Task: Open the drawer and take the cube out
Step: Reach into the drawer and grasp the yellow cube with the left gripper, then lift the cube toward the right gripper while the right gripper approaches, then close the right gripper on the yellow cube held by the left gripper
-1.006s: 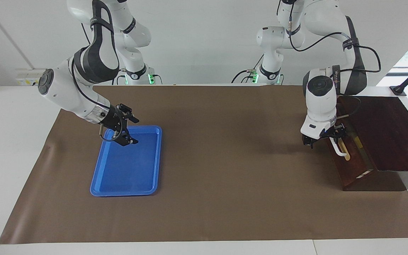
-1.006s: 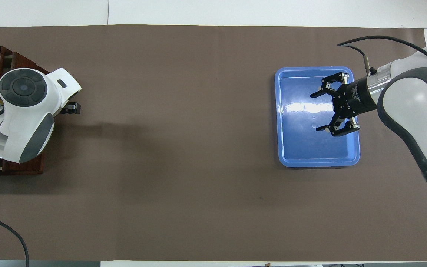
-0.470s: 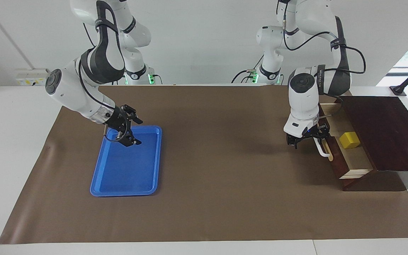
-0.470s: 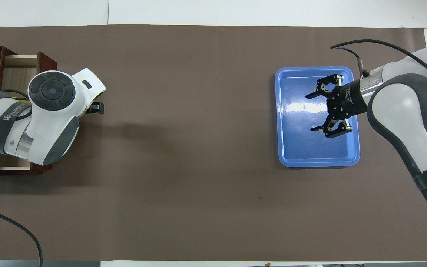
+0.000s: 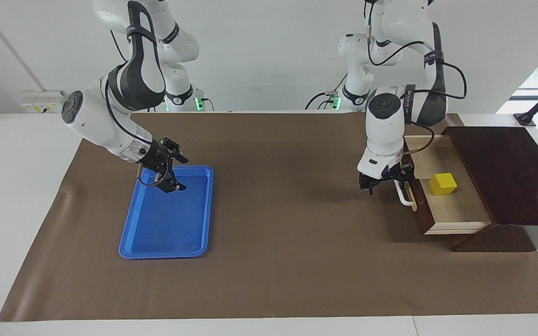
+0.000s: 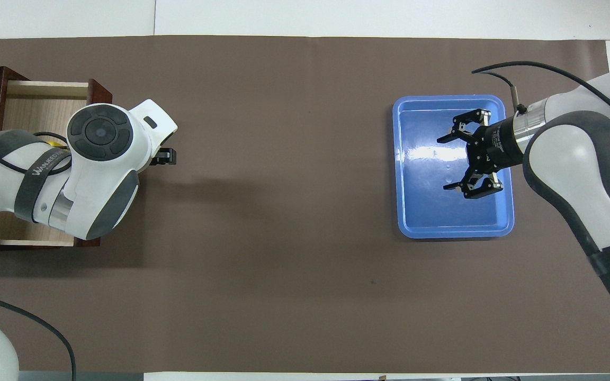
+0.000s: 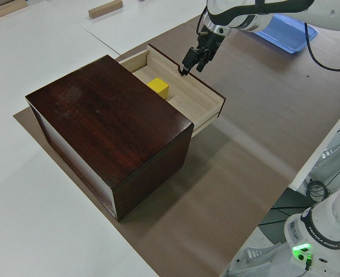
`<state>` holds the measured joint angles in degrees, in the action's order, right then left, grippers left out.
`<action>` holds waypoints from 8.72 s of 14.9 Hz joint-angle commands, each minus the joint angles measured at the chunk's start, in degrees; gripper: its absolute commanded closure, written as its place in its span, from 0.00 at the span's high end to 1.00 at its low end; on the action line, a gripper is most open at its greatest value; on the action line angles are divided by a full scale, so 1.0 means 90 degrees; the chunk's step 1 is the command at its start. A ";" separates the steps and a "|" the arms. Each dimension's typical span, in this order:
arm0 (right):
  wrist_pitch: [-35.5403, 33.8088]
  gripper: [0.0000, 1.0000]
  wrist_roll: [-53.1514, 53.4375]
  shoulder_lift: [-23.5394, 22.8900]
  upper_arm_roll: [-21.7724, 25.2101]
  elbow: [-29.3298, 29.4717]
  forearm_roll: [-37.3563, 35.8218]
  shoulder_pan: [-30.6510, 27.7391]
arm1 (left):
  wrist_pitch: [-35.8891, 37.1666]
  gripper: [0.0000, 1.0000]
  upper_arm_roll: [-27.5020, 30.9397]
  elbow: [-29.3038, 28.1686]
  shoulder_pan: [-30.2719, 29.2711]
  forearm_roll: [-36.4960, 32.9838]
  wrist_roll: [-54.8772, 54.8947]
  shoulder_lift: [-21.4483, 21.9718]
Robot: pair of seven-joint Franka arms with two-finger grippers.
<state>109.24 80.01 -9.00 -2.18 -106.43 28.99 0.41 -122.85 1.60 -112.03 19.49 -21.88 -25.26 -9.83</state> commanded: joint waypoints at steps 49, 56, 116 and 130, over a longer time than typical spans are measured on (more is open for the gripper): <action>-0.0107 0.92 0.0709 -0.1675 0.0017 0.2518 0.1183 0.1478 | 0.0874 0.00 0.0203 0.0913 -0.2224 0.2109 -0.6998 0.0116; -0.0175 0.92 0.0680 -0.1656 0.0037 0.2528 0.1193 0.1380 | 0.2632 0.00 0.0164 0.2437 -0.1678 0.2158 -0.7211 -0.0079; 0.0313 0.92 0.1227 -0.1675 0.0076 0.2499 0.0382 0.2572 | 0.1589 0.00 0.0194 0.2936 0.2093 0.3027 -1.2183 -0.0929; 0.0469 0.78 0.1373 -0.1705 0.0076 0.2567 0.0363 0.2679 | 0.1579 0.00 0.0194 0.2878 0.2151 0.3027 -1.2154 -0.0890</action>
<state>112.60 90.25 -23.80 -1.62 -84.32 33.60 23.97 -107.26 2.48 -83.29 37.84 5.88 -133.97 -20.03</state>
